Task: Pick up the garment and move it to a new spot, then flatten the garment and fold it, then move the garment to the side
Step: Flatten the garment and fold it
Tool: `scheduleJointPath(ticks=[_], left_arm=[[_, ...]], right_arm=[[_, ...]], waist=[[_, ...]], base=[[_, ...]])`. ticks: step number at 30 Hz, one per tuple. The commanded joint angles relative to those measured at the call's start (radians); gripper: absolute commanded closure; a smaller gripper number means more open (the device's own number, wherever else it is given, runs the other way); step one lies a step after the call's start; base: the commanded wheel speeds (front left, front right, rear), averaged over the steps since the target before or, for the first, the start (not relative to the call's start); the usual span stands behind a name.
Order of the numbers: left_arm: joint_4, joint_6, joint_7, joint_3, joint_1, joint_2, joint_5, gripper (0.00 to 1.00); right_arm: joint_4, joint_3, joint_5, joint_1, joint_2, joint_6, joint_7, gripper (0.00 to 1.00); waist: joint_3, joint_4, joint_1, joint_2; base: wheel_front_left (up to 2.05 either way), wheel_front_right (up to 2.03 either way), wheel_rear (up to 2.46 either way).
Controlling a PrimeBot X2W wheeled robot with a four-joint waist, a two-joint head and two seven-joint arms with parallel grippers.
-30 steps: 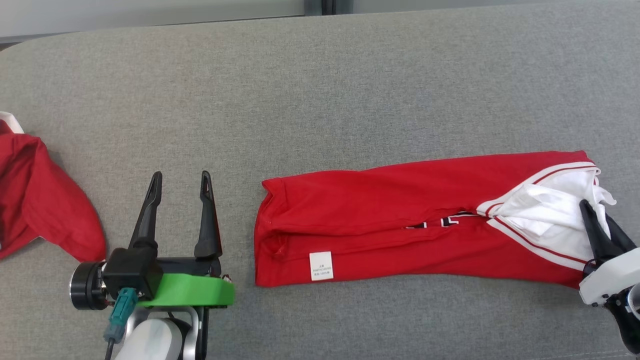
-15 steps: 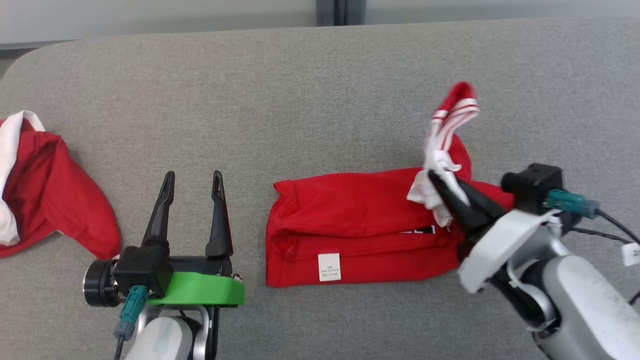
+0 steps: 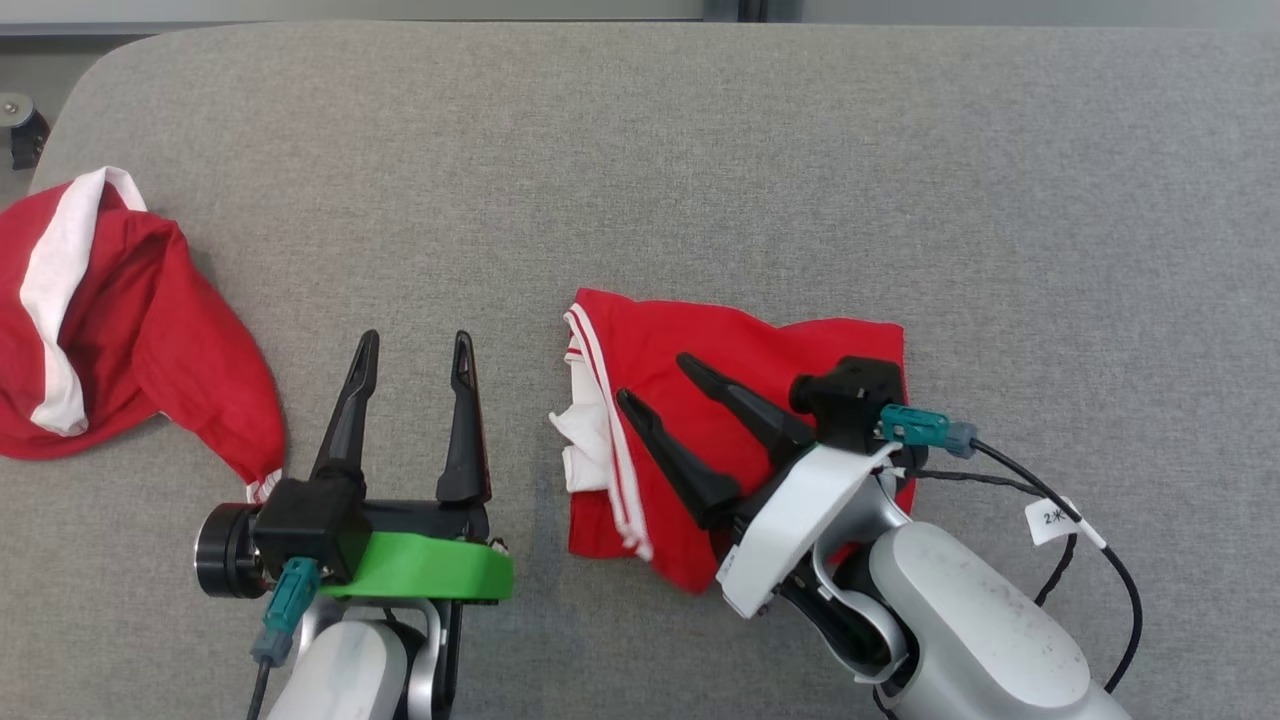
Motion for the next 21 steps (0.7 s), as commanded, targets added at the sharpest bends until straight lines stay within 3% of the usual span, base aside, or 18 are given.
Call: scheduleJointPath(ticks=[1, 5, 10, 16, 21], left_arm=[[0.002, -0.004, 0.0, 0.007, -0.012, -0.004, 0.015, 0.0], [0.006, -0.008, 0.0, 0.022, -0.001, -0.008, 0.022, 0.0], [0.013, -0.008, 0.0, 0.035, 0.013, -0.001, 0.033, 0.0], [0.015, -0.004, 0.0, 0.057, 0.035, 0.016, 0.036, 0.0], [0.011, 0.001, 0.001, 0.068, 0.06, 0.035, 0.031, 0.0]], right_arm=[[-0.003, 0.006, 0.001, -0.021, -0.01, 0.0, -0.033, 0.0], [-0.042, -0.014, -0.016, -0.04, -0.05, 0.0, -0.142, 0.0], [-0.084, -0.16, -0.078, 0.01, -0.133, 0.0, -0.232, 0.0], [-0.13, -0.388, -0.138, 0.15, -0.211, 0.0, -0.243, 0.0], [-0.181, -0.522, -0.17, 0.275, -0.213, 0.0, -0.22, 0.0]], waist=[[0.006, -0.001, 0.0, 0.0], [0.008, -0.015, 0.0, 0.0], [-0.003, -0.046, 0.0, 0.0], [-0.021, -0.091, 0.0, 0.0], [-0.039, -0.126, 0.0, 0.0]], base=[[0.0, 0.0, 0.0], [0.0, 0.0, 0.0], [0.0, 0.0, 0.0], [0.0, 0.0, 0.0], [0.0, 0.0, 0.0]])
